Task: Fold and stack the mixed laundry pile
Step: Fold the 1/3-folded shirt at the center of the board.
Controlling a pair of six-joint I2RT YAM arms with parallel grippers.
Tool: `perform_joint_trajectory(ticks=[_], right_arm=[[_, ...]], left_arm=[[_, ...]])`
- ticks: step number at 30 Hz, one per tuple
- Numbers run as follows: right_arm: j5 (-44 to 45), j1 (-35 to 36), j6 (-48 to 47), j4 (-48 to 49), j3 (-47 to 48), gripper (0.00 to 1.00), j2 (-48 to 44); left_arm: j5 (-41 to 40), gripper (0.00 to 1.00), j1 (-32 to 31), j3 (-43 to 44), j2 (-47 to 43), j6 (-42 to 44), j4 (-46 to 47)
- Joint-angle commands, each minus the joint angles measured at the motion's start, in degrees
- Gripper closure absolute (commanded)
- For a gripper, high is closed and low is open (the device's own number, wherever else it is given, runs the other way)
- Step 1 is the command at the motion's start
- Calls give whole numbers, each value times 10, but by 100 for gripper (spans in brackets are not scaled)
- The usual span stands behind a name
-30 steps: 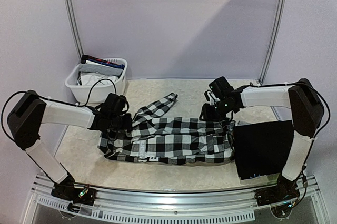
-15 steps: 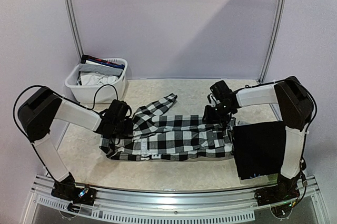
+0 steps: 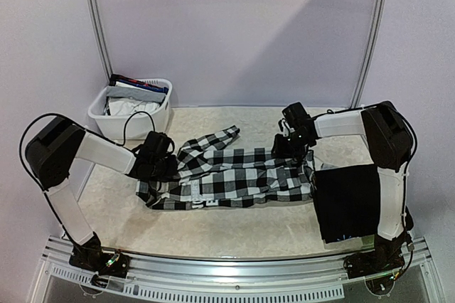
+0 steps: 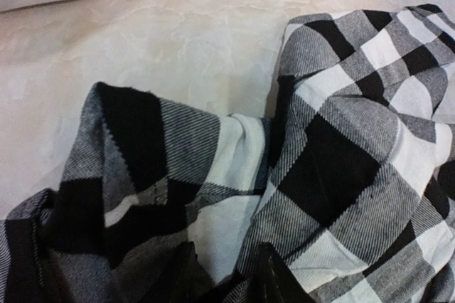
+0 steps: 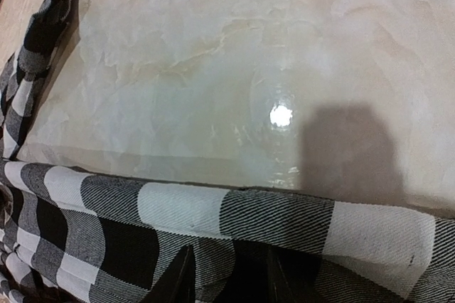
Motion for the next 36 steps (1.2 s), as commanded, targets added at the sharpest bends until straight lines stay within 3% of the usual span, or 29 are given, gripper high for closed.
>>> perform_joint_trajectory(ticks=[1, 7, 14, 21, 25, 32, 36], right_arm=[[10, 4, -4, -44, -55, 65, -24], [15, 22, -8, -38, -72, 64, -74], [14, 26, -20, -40, -49, 64, -105], [28, 31, -18, -25, -116, 63, -180], [37, 32, -11, -16, -165, 58, -227], [40, 35, -2, -4, -221, 54, -289], [44, 37, -3, -4, -235, 54, -310]], left_arm=[[1, 67, -10, -17, -61, 24, -39], [-36, 53, -71, 18, -117, 100, -62], [-11, 36, -72, 150, -61, 179, -83], [97, 35, -41, 312, 55, 234, -156], [144, 33, -14, 447, 150, 256, -257], [161, 35, 7, 667, 299, 291, -396], [192, 37, 20, 745, 360, 294, -447]])
